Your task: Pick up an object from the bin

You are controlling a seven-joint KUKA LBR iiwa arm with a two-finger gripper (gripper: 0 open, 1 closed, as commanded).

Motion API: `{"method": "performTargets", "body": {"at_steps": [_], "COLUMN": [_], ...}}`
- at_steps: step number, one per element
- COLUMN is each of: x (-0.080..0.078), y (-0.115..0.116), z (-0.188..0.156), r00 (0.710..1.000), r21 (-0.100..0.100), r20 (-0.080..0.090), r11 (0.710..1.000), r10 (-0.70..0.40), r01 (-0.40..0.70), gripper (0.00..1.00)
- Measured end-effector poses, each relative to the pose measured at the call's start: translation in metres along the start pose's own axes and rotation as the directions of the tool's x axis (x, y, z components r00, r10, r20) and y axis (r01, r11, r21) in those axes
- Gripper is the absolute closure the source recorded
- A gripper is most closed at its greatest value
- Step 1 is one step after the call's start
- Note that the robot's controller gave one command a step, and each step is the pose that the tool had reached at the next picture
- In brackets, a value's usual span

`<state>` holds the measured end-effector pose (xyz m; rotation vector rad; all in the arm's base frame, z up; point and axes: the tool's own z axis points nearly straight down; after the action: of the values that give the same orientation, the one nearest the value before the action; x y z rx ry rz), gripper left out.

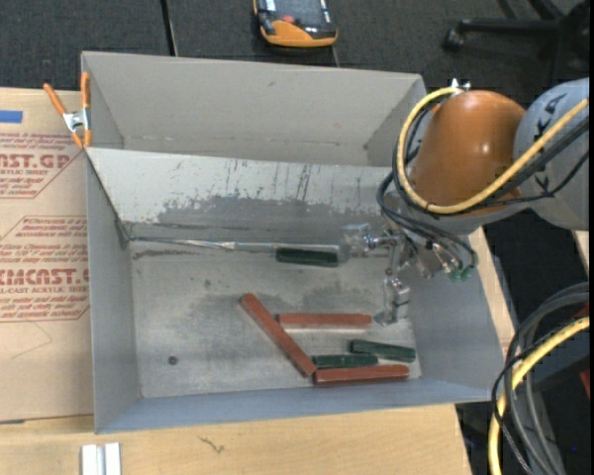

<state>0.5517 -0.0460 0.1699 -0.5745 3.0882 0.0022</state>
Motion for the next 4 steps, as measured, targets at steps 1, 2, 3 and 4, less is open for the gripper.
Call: {"method": "performTargets", "body": {"at_steps": [1,2,3,4], "x": [0.003,0.002,-0.019,-0.012], "y": [0.002,0.003,0.010,0.004], "z": [0.008,0.013,0.005,0.028], "r00": [1.000,0.996,0.955,0.993], "r21": [0.001,0.002,0.001,0.001], "r20": [0.001,0.001,0.001,0.003], "r11": [1.000,0.996,0.955,0.993], "r10": [0.016,-0.087,-0.295,-0.121], "r01": [-0.016,0.087,0.295,0.121], "gripper": [0.00,0.00,0.00,0.00]}}
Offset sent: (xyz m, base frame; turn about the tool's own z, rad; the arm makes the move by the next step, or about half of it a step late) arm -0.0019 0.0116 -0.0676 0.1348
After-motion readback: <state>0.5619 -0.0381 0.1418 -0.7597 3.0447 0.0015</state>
